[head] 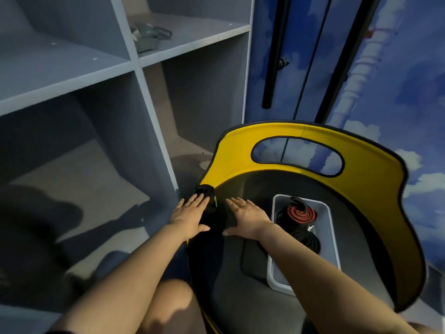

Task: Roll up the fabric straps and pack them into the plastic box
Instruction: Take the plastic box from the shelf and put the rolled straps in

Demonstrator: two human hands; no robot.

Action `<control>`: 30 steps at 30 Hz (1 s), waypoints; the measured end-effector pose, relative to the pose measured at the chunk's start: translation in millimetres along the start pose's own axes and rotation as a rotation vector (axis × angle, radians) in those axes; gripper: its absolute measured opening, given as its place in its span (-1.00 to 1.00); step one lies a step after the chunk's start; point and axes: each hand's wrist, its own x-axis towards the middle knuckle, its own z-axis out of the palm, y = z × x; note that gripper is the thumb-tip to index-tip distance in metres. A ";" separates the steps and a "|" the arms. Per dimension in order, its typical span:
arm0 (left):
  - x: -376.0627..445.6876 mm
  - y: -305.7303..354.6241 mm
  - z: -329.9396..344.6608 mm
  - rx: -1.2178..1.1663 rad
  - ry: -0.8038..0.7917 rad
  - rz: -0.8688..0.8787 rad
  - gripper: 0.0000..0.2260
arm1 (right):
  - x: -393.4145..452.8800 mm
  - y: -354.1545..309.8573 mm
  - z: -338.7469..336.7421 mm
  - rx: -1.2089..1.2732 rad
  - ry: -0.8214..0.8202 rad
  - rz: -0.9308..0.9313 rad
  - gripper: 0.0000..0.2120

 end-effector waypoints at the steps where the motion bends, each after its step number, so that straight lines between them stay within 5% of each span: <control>1: 3.5 -3.0 -0.7 -0.007 0.018 -0.013 -0.24 | 7.8 -2.4 0.2 0.013 -0.004 0.005 -0.07; 10: 46.8 -21.4 -8.6 -0.019 0.070 -0.030 -0.24 | 68.6 -10.2 7.6 0.168 0.029 0.069 -0.07; 16: 54.4 -20.7 6.6 0.005 0.140 -0.008 -0.30 | 95.6 -13.7 19.0 0.488 0.093 0.128 -0.31; 22: 51.7 -12.8 11.2 -0.069 0.217 0.016 -0.29 | 86.6 -5.4 20.5 0.522 0.196 0.130 -0.38; 30: 37.4 16.8 -4.0 -0.303 0.092 -0.002 -0.19 | 36.9 2.7 7.3 0.567 0.259 0.116 -0.40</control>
